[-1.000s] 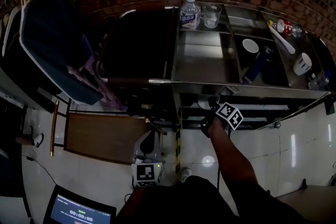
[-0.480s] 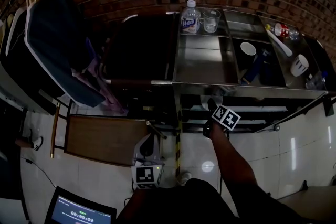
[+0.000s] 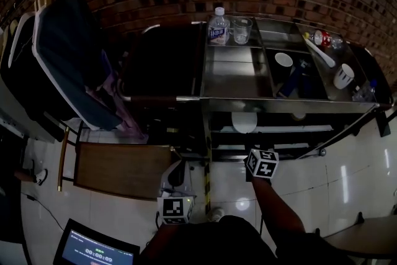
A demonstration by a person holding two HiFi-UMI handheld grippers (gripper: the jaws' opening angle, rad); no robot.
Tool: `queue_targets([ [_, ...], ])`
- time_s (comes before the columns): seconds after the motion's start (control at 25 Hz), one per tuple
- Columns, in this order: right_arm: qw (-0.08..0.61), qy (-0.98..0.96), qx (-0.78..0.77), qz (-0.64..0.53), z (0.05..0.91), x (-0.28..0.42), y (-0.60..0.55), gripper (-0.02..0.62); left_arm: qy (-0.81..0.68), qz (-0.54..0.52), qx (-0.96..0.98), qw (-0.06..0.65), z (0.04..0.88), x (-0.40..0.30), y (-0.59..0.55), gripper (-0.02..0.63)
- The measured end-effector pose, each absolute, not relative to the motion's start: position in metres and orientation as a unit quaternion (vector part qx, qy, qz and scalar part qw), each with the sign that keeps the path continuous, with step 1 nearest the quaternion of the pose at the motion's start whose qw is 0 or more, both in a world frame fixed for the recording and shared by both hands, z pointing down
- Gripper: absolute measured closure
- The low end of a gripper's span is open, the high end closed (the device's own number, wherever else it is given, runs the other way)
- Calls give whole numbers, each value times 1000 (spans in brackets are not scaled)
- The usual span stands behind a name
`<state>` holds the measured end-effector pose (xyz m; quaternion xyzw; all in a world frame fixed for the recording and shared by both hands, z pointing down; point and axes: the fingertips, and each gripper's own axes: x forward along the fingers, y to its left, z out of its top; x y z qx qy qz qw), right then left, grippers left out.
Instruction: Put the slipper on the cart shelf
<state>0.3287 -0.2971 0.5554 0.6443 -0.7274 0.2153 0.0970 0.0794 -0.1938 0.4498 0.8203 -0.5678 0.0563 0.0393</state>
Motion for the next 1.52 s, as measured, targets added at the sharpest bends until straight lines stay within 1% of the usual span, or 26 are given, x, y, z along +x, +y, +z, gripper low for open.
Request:
queue_targets([
  [0.04,98,-737,636,204,545,324,-286,387,-565,53,822,39,449,81,-194,591],
  [0.12,98,-753,627,175,522,315,-264,461,-559,47,826,46,448,86,-192,591],
  [0.16,99,-758,627,152,508,311,-253,479,-557,41,828,55,446,87,-192,591],
  [0.2,102,-761,628,125,493,308,-241,531,-556,30,828,67,441,87,-191,591],
  [0.24,106,-764,629,98,479,304,-231,566,-555,17,828,77,434,86,-191,591],
  [0.32,116,-767,628,56,460,298,-213,593,-553,-1,828,88,428,85,-191,591],
  [0.56,99,-757,646,0,439,291,-163,594,-558,4,826,77,431,80,-180,591],
  [0.72,74,-758,648,-8,427,289,-151,594,-560,-2,826,71,430,83,-177,591],
  [1.0,48,-769,637,-37,408,280,-145,594,-548,14,837,13,409,99,-169,591],
  [1.12,44,-773,630,-58,403,275,-144,594,-545,7,838,12,405,101,-169,591],
  [1.52,45,-780,623,-49,406,270,-143,594,-549,3,836,5,401,102,-167,591],
])
